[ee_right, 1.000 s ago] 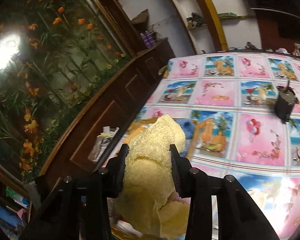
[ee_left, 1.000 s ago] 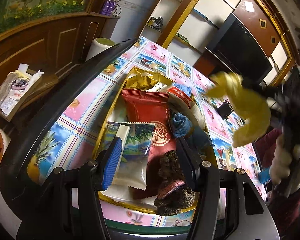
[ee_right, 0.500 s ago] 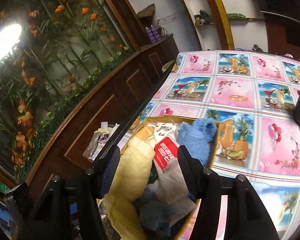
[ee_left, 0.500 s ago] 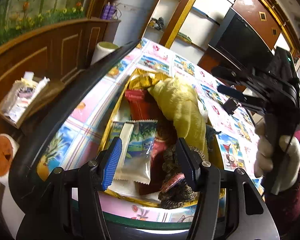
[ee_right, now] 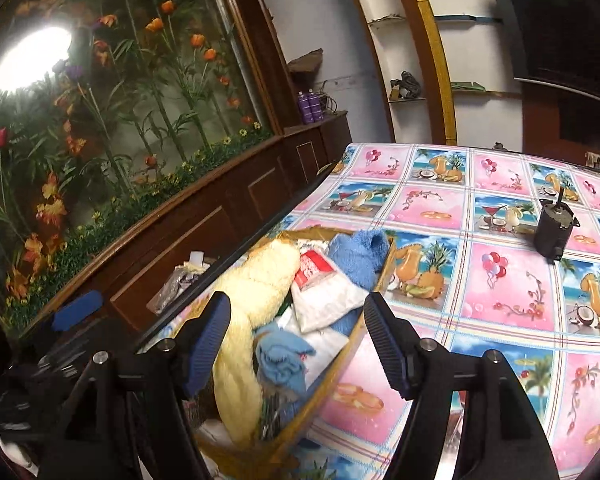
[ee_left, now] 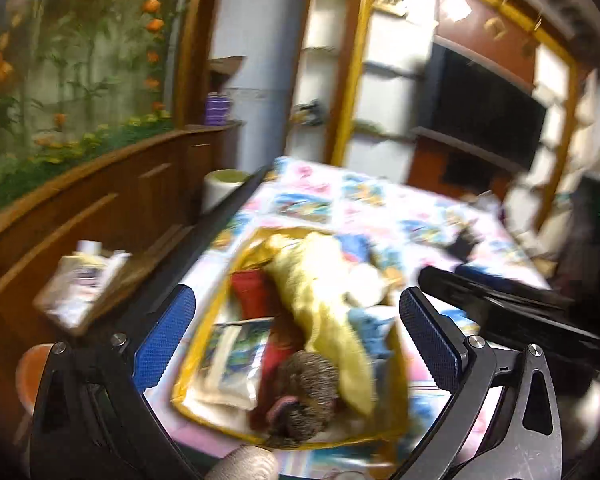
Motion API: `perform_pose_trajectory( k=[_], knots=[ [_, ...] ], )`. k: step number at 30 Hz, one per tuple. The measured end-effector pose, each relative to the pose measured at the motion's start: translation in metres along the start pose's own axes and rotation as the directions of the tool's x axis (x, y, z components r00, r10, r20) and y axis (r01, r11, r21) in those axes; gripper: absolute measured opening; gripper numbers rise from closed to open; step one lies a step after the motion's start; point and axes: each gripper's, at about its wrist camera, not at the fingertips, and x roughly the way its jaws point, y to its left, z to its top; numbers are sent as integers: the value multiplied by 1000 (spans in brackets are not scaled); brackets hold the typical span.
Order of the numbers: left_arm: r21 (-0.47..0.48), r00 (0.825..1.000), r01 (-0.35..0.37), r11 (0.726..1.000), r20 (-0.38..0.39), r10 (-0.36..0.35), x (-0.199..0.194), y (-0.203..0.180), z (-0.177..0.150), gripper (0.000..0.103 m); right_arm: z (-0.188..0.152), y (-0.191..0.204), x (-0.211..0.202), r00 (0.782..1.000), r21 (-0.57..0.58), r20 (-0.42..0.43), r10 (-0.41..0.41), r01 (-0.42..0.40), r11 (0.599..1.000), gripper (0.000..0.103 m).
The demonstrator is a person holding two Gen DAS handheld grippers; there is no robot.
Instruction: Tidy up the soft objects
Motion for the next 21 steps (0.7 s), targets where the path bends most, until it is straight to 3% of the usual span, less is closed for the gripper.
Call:
perform_pose_trajectory(
  k=[5,11,21],
  knots=[
    [6,995,-88,996,-41,88,8,-12,-4,103,-17,-6,-7,1000,-19,-9,-28,27,999,69],
    [17,966,-240,971,-91,241,20,-27,-9,103,-34,-23,-10,999,21,-29,-29,30,999,69],
    [73,963,-225,972,-135,233,37,-54,-14,103,-55,-21,-18,996,-70,-32,-80,78,995,69]
  ],
)
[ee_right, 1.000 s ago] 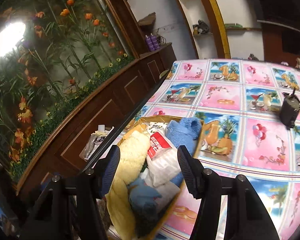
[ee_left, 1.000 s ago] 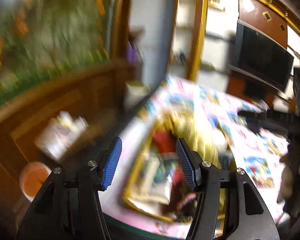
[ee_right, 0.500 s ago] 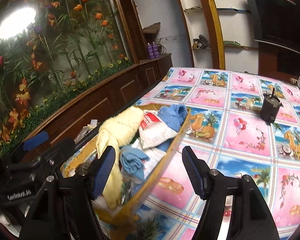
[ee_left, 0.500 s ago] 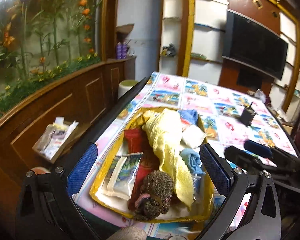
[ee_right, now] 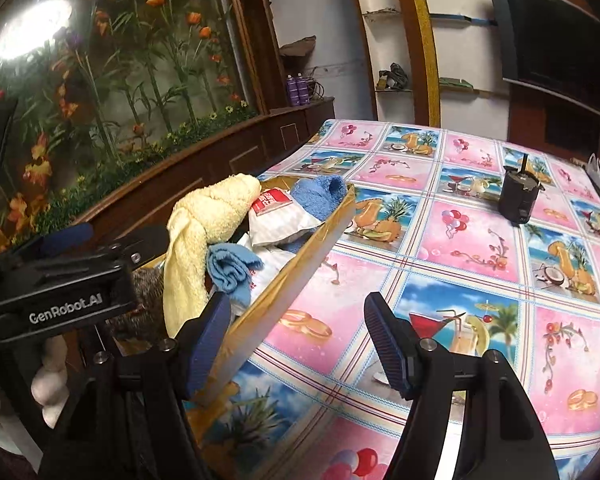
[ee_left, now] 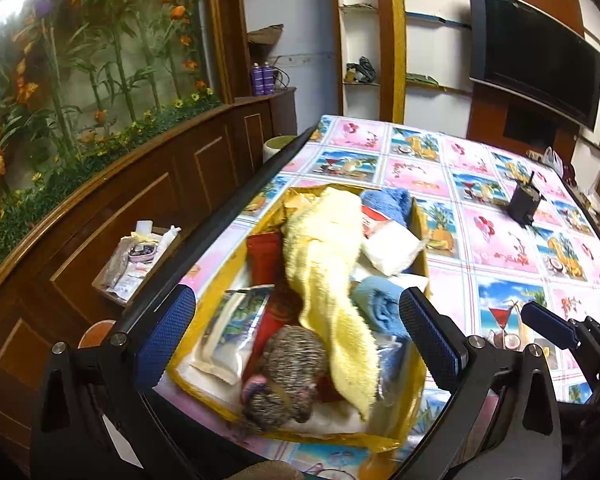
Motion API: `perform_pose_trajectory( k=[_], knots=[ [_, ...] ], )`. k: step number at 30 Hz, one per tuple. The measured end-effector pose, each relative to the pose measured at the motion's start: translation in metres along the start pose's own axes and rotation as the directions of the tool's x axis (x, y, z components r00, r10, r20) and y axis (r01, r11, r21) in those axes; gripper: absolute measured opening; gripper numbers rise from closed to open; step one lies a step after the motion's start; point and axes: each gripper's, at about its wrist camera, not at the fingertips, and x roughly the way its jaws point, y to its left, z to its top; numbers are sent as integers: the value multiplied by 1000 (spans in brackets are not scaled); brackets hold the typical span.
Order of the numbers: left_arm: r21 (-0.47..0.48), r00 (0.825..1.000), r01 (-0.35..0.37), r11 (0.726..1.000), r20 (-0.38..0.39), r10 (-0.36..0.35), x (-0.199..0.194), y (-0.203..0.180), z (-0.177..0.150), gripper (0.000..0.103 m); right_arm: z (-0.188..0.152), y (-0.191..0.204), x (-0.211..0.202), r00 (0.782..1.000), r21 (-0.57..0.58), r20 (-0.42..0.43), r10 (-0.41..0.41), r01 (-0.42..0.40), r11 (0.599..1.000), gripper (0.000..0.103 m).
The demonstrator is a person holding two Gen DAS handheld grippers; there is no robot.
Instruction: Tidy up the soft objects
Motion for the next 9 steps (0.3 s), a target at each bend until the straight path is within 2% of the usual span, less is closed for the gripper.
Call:
perform_pose_trajectory(
  k=[5,9],
  knots=[
    [9,1000,3,1000,-6,-3,1,-5,2,103,-4,1,1,1000,-24,-4,-11,11,1000,69],
    [18,1000,15,1000,22,-15,-2,-7,3,103,-3,-3,2,1000,-19,-6,-11,11,1000,69]
  ],
)
